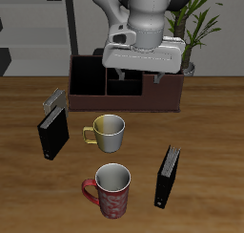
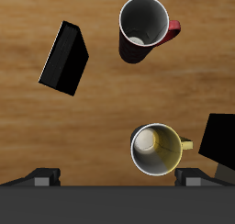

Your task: Place the left black book into the back desk caddy's left compartment

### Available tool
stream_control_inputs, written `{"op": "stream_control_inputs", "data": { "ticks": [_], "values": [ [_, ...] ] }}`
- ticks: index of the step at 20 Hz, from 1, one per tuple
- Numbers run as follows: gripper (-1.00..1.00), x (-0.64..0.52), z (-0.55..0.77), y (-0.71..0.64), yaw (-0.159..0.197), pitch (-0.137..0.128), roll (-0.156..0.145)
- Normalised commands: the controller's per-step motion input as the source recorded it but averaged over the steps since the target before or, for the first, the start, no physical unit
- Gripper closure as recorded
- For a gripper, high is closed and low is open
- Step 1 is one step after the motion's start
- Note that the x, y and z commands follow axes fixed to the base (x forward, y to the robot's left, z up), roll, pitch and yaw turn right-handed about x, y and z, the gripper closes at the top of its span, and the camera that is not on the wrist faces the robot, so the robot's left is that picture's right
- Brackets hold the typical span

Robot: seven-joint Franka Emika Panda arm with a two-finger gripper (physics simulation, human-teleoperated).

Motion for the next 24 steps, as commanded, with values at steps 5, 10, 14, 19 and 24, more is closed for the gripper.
{"op": "stream_control_inputs", "data": {
  "ticks": [5, 10, 14, 19, 24],
  "values": [
    [-1.00, 0.35, 0.00, 0.08, -0.034, 0.028, -0.031],
    [-1.00, 0.26, 0.02, 0.17, -0.024, 0.009, -0.026],
    [-1.00, 0.26, 0.05, 0.22, -0.039, 0.021, -0.028],
    [-1.00, 0.12, 0.02, 0.30, 0.013, -0.006, -0.005],
    [-1.00, 0.13, -0.01, 0.25, 0.006, -0.013, 0.015]
  ]
}}
